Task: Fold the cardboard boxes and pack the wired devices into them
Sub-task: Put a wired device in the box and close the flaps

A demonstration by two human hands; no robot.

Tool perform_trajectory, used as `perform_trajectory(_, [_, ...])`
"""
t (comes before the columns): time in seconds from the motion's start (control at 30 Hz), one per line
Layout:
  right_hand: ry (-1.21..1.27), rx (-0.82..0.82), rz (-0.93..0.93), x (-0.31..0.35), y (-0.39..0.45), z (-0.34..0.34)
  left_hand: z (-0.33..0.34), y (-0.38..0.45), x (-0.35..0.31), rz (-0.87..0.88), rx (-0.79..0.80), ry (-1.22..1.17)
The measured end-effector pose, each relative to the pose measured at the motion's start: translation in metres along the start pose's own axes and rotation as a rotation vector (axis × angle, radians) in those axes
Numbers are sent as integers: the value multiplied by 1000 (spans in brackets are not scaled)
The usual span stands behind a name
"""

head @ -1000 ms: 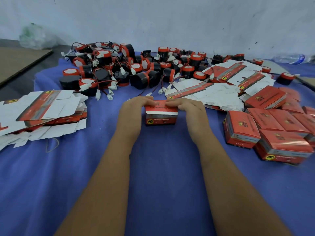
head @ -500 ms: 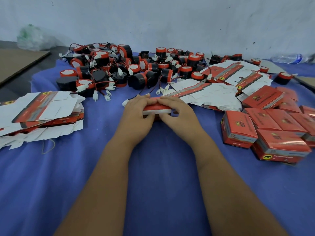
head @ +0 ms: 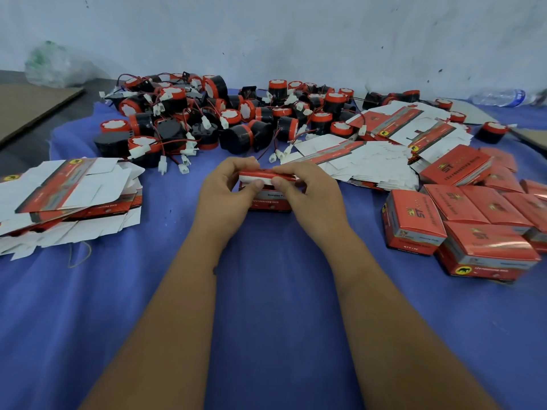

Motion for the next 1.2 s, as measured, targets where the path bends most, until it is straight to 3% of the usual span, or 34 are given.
perform_trajectory(0.23, [209,33,112,-3,0,-2,-1,1,2,-44,-27,-110])
perform_trajectory(0.5, [192,4,71,-9,-3,-3,0,-5,4,42,-32,423])
perform_trajectory(0.6, [83,6,97,-8,-4,-2,-3,-5,3,43,-60,510])
perform_trajectory(0.7, [-58,8,69,-7,-7,-1,2,-6,-1,153,-41,639])
perform_trajectory(0.77, [-84,35,45,-5,-6,3,4,-6,-4,189,-38,594])
perform_trajectory(1.03, [-159,157,42,15,-9,-3,6,-8,-8,-44,-51,-83])
perform_trajectory(1.13, [-513,159,89,20,-8,-11,7,-5,-8,-82,-64,-112])
perform_trajectory(1.2, [-804,43,175,24,-10,-23,6,-6,-5,-93,-80,-12])
Point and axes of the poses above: each hand's wrist, its own y-axis towards the middle knuckle, its own z-axis out of the palm, x = y × z, the point moved 3 cm from there along y, towards the middle knuckle, and after that the axes turned 5 degrees about x, right-handed, at the moved point
